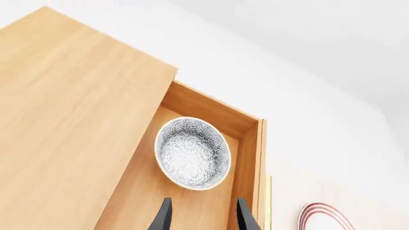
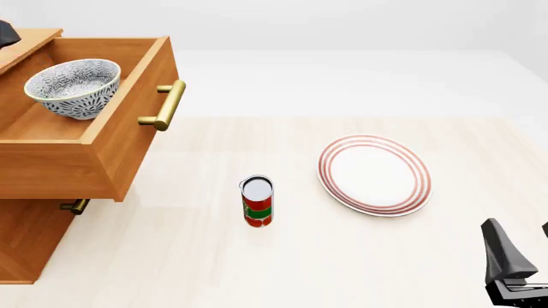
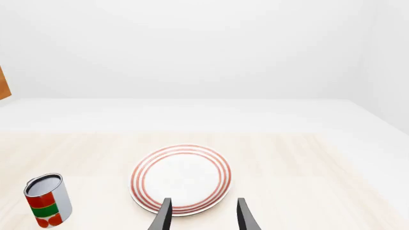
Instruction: Put the bowl in the top drawer of the cabinet.
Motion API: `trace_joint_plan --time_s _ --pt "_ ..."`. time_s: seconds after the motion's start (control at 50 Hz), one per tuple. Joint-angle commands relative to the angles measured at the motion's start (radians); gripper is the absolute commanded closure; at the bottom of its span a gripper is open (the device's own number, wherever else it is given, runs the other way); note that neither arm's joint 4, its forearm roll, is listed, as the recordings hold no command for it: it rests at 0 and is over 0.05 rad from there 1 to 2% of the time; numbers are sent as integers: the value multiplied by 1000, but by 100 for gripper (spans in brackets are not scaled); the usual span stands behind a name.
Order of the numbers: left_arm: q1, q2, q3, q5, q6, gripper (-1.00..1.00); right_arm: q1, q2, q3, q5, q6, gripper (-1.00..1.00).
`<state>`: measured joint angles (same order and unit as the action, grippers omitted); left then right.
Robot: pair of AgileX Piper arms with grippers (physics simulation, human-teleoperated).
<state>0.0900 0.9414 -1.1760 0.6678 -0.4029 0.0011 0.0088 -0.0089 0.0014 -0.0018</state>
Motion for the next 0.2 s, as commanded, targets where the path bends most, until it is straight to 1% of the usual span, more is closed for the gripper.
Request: trace_joint_plan --time_s 0.02,0.04,0.06,0.1,0.14,0.16,0.2 --pt "-45 -123 21 37 -37 -100 0 0 0 -1 -1 -100" --pt "-45 -123 21 37 -37 -100 0 0 0 -1 -1 -100" --pt "-65 -162 37 48 -50 -100 0 2 -1 -1 1 -100" --pt "-86 -192 54 54 -61 -100 0 1 0 -1 -1 -100" --pt "-98 -214 72 49 -76 -100 0 1 -1 0 0 -100" --pt "-111 -229 88 39 -95 -100 0 1 -1 0 0 -100" --pt "-111 -256 119 19 -99 -100 0 0 1 -1 0 -100"
